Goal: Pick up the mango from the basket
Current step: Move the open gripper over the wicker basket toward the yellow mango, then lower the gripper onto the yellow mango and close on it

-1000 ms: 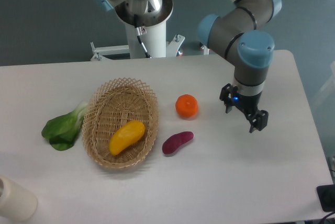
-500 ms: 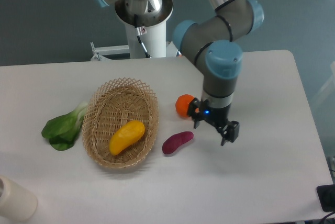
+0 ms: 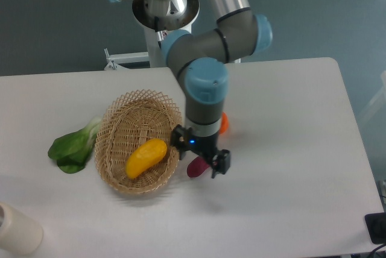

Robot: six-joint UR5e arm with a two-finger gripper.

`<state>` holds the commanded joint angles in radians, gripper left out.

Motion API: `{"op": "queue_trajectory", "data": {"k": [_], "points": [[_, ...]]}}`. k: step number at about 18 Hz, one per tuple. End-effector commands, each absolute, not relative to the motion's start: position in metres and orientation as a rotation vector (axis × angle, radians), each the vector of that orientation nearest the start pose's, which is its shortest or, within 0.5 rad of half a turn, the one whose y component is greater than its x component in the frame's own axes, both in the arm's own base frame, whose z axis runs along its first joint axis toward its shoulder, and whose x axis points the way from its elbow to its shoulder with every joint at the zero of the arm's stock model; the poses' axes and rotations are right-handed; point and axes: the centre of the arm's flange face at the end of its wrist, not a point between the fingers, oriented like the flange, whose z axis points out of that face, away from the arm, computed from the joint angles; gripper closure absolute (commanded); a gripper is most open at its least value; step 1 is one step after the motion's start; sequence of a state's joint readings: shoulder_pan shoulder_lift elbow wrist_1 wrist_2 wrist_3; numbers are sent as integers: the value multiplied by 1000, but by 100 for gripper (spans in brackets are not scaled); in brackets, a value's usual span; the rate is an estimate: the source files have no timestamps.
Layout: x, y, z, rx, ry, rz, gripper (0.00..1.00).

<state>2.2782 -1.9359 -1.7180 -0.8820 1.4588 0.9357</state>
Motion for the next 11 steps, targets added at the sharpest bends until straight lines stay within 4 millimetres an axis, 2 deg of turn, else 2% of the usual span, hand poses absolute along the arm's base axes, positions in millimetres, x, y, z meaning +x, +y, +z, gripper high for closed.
{"op": "queue_trajectory", "data": {"k": [2,4,6,11], "points": [[-256,562,275,-2933,412,42,0],[-251,564,273,-2932,424,33,0],[-236,569,268,-2939,460,22,0],[-221,558,249,-2974,473,-38,0]]}}
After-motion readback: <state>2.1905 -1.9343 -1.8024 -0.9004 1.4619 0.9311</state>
